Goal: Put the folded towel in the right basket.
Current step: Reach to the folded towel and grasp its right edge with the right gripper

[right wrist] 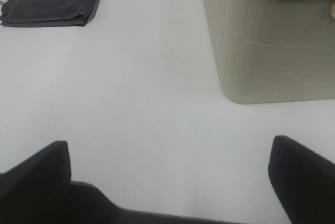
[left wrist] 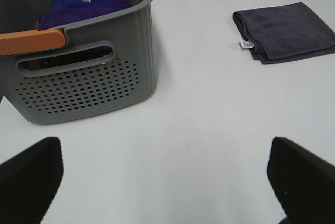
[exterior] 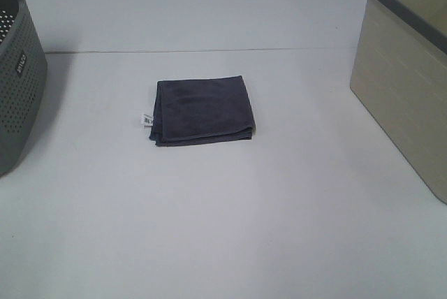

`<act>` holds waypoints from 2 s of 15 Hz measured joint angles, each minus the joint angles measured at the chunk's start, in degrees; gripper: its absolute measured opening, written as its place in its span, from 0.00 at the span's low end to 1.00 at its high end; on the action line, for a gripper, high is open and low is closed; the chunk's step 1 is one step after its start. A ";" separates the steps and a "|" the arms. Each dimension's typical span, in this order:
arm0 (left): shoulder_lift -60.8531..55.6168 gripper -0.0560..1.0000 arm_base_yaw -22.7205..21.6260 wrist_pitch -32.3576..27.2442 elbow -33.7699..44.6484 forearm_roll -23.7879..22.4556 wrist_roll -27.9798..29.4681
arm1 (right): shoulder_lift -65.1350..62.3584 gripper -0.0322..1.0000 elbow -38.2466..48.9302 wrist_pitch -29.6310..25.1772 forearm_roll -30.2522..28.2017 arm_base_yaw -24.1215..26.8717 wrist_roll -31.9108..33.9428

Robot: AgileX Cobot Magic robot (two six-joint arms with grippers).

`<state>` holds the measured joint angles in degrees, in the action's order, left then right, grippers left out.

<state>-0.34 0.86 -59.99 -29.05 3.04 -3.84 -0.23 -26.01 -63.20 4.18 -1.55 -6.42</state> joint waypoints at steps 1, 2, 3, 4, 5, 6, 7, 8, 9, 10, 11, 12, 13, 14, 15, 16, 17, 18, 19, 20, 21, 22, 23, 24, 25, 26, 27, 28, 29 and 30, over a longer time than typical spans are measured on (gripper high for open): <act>0.00 0.99 0.00 0.00 0.00 0.00 0.00 | 0.00 0.98 0.00 0.00 0.00 0.00 0.00; 0.00 0.99 0.00 0.00 0.00 0.00 0.00 | 0.00 0.98 0.00 0.00 0.00 0.00 0.00; 0.00 0.99 0.00 0.00 0.00 0.00 0.00 | 0.00 0.98 0.00 0.00 0.00 0.00 0.00; 0.00 0.99 0.00 0.00 0.00 0.00 0.00 | 0.00 0.98 0.00 0.00 -0.06 0.00 0.00; 0.00 0.99 0.00 0.00 0.00 0.00 0.00 | 0.00 0.98 0.00 0.00 -0.11 0.00 0.00; 0.00 0.99 0.00 0.00 0.00 0.00 0.00 | 0.00 0.98 0.00 0.00 -0.17 0.00 0.00; 0.00 0.99 0.00 0.00 0.00 0.00 0.00 | 0.00 0.98 0.00 0.00 -0.17 0.00 0.00; 0.00 0.99 0.00 0.00 0.00 0.00 0.00 | 0.00 0.98 0.00 0.00 -0.17 0.00 0.00; 0.00 0.99 0.00 0.00 0.00 0.00 0.00 | 0.00 0.98 0.00 0.00 -0.17 0.00 0.00; 0.00 0.99 0.00 0.00 0.00 0.00 0.00 | 0.00 0.98 0.00 0.00 -0.17 0.00 0.00; 0.00 0.99 0.00 0.00 0.00 0.00 0.00 | 0.00 0.98 0.00 0.00 -0.17 0.00 0.00; 0.00 0.99 0.00 0.00 0.00 0.00 0.00 | 0.00 0.98 0.00 0.00 -0.17 0.00 0.06; 0.00 0.99 0.00 0.00 0.00 0.00 0.00 | 0.00 0.98 0.00 0.00 -0.17 0.00 0.06; 0.00 0.99 0.00 0.00 0.00 0.00 0.00 | 0.00 0.98 0.00 0.00 -0.17 0.00 0.06; 0.00 0.99 0.00 0.00 0.00 0.00 0.00 | 0.00 0.98 0.00 0.00 -0.17 0.00 0.06; 0.00 0.99 0.00 0.00 0.00 0.00 0.00 | 0.00 0.98 0.00 0.00 -0.17 0.00 0.06; 0.00 0.99 0.00 0.00 0.00 0.00 0.00 | 0.00 0.98 0.00 0.00 -0.40 0.00 0.92; 0.00 0.99 0.00 0.00 0.00 0.00 0.00 | 0.00 0.98 0.00 0.00 -0.97 0.00 1.72; 0.00 0.99 0.00 0.00 0.00 0.00 0.00 | 0.00 0.98 0.00 0.00 -1.60 0.00 2.69; 0.00 0.99 0.00 0.00 0.00 0.00 0.00 | 0.00 0.98 0.00 0.00 -1.60 0.00 2.69; 0.00 0.99 0.00 0.00 0.00 0.00 0.00 | 0.00 0.98 0.00 0.00 -1.60 0.00 2.69; 0.00 0.99 0.00 0.00 0.00 0.00 0.00 | 0.00 0.98 0.00 0.00 -1.60 0.00 2.69; 0.00 0.99 0.00 0.00 0.00 0.00 0.00 | 0.00 0.98 0.00 0.00 -1.60 0.00 2.81; 0.00 0.99 0.00 0.00 0.00 0.00 0.00 | 0.00 0.98 0.00 0.00 -1.60 0.00 2.86; 0.00 0.99 0.00 0.00 0.00 0.00 0.00 | 0.00 0.98 0.00 0.00 -1.60 0.00 2.86; 0.00 0.99 0.00 0.00 0.00 0.00 0.00 | 0.00 0.98 0.00 0.00 -1.60 0.00 2.86; 0.00 0.99 0.00 0.00 0.00 0.00 0.00 | 0.00 0.98 0.00 0.00 -1.60 0.00 2.86; 0.00 0.99 0.00 0.00 0.00 0.00 0.00 | 0.00 0.98 0.00 0.00 -1.60 0.00 2.86; 0.00 0.99 0.00 0.00 0.00 0.06 0.00 | 0.00 0.98 0.00 0.00 -1.60 0.00 2.86; 0.00 0.99 0.00 0.00 0.00 0.06 0.00 | 0.00 0.98 0.00 0.00 -1.60 0.00 2.86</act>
<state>-0.34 0.86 -59.99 -29.05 3.09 -3.84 -0.23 -26.01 -63.20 2.58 -1.55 -3.55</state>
